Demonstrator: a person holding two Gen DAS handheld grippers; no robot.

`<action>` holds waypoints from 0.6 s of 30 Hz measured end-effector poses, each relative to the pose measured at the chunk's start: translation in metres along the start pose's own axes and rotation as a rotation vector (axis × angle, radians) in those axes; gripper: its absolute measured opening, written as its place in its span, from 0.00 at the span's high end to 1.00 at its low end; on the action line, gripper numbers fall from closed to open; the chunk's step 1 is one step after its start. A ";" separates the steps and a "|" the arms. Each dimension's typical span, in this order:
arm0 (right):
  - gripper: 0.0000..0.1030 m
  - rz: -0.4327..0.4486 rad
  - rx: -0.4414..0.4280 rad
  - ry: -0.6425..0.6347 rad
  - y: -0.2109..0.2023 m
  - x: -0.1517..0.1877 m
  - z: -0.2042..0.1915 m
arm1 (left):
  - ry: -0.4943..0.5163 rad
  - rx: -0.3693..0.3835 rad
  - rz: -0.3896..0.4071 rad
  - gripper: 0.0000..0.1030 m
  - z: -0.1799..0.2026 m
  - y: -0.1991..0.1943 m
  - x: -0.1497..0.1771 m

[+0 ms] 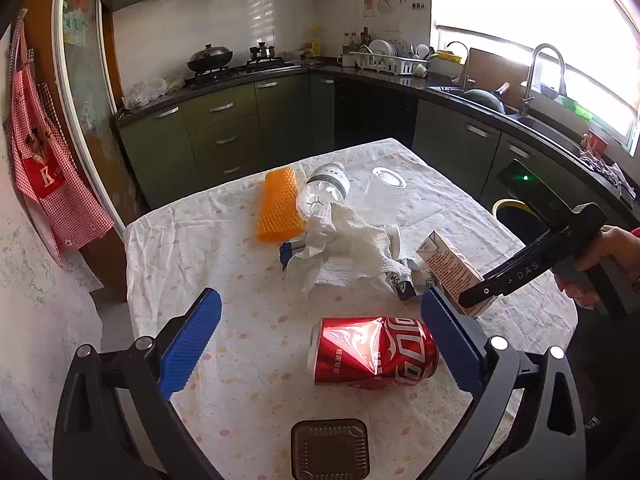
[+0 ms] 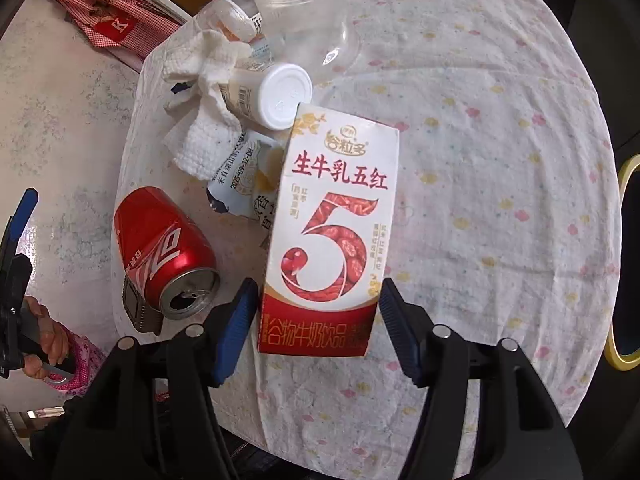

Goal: Collect trash
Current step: 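Grasp the white milk carton with the right gripper, then carry the milk carton over the bin and open the right gripper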

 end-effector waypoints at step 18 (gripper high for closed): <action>0.52 0.171 0.109 -0.045 -0.052 0.023 0.034 | 0.025 -0.004 -0.003 0.04 0.015 0.001 -0.006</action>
Point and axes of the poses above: each gripper's, at about its wrist camera, not at the fingertips, and y roughly the way its jaws point, z to its right, x to its underside, the point moved 8 cm from there along y, roughly the way its jaws point, and after that the axes turned 1 degree about x, right-handed, at the moved point
